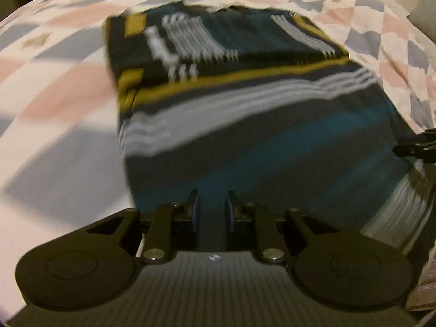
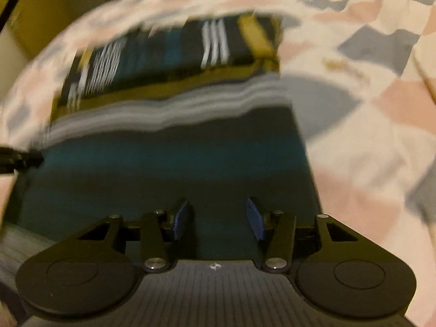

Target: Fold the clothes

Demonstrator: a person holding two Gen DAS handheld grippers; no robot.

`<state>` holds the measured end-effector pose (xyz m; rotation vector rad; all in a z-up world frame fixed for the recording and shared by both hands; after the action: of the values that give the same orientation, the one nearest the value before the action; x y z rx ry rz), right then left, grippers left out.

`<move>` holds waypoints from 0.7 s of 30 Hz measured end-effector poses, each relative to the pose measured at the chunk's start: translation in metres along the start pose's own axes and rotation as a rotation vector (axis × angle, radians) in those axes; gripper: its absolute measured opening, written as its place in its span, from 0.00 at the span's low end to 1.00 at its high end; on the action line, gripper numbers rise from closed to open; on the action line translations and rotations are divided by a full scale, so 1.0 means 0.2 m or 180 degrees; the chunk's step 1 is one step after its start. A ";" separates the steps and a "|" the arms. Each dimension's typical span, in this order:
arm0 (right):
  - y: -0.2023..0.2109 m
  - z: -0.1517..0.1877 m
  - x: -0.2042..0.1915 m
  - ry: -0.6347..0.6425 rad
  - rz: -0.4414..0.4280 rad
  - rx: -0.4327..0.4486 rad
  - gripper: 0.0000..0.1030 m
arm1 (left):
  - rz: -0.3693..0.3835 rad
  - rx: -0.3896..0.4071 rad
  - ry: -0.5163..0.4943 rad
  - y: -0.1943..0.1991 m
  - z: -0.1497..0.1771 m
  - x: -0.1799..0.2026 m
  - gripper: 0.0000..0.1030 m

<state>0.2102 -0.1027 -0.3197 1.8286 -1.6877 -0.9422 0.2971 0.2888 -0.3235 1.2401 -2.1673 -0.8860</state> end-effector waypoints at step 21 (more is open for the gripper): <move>0.86 0.20 0.13 0.0031 -0.0494 -0.0113 0.60 | -0.1279 -0.0187 0.0671 0.86 0.12 0.78 0.24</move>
<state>0.0669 -0.1454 -0.2215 1.9596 -1.5306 -1.0174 0.1113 0.2235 -0.1978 1.6906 -1.7458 -0.9170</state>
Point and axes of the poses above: each gripper's, at about its wrist camera, not at the fingertips, and y roughly against the way its jaws point, x to its right, z to its underside, the point moved 4 cm from there along -y, roughly the way its jaws point, and after that the axes turned 13 degrees about x, right-handed, at the moved point
